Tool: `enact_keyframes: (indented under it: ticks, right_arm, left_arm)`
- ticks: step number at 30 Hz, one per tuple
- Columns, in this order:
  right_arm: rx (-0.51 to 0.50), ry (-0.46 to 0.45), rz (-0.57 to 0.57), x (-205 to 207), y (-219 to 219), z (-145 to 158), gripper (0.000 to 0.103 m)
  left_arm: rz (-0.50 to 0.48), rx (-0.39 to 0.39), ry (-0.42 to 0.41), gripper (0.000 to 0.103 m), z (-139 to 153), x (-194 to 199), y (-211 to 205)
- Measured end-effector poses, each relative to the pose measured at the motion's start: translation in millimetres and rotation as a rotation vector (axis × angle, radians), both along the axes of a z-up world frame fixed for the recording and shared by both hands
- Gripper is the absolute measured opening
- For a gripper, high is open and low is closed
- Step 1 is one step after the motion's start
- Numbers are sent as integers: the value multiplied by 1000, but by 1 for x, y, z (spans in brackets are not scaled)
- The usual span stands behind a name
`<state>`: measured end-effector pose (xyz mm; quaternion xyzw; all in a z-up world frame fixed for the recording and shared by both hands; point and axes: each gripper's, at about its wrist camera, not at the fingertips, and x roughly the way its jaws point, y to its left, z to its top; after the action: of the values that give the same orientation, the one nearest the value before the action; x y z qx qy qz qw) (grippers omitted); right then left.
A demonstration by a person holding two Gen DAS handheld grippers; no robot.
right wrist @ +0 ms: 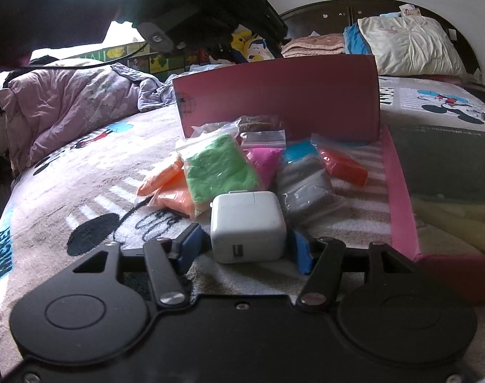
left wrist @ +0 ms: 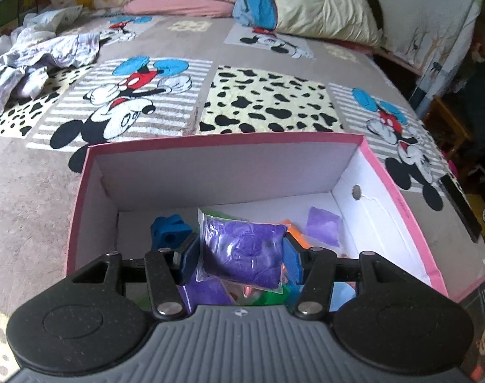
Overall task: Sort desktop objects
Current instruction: 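Carry the purple bag into the pink shoebox with the left tool and open it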
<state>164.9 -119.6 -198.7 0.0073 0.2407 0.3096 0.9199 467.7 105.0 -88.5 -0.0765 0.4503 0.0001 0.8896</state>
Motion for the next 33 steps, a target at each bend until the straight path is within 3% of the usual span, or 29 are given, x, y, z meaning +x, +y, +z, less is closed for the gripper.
enact_keyframes:
  ticks: [6,15,27,30,33]
  right_arm:
    - [18,5,2,1,-2,-1,59]
    - [24,8,5,0,-4,-1,60]
    - [25,7,4,1,-4,-2,60]
    - [26,8,4,1,-4,-2,60]
    - [28,7,4,1,-4,-2,60]
  left_arm:
    - [-4,-2,62,53,-8,24,-5]
    - [-55,62,121,53,-20,43,-21]
    - [-37,39,171,53,-34,53,-18]
    - [-28,31,191,56,-38,54,-16]
    - [3,20,192,66,-39,54,-13]
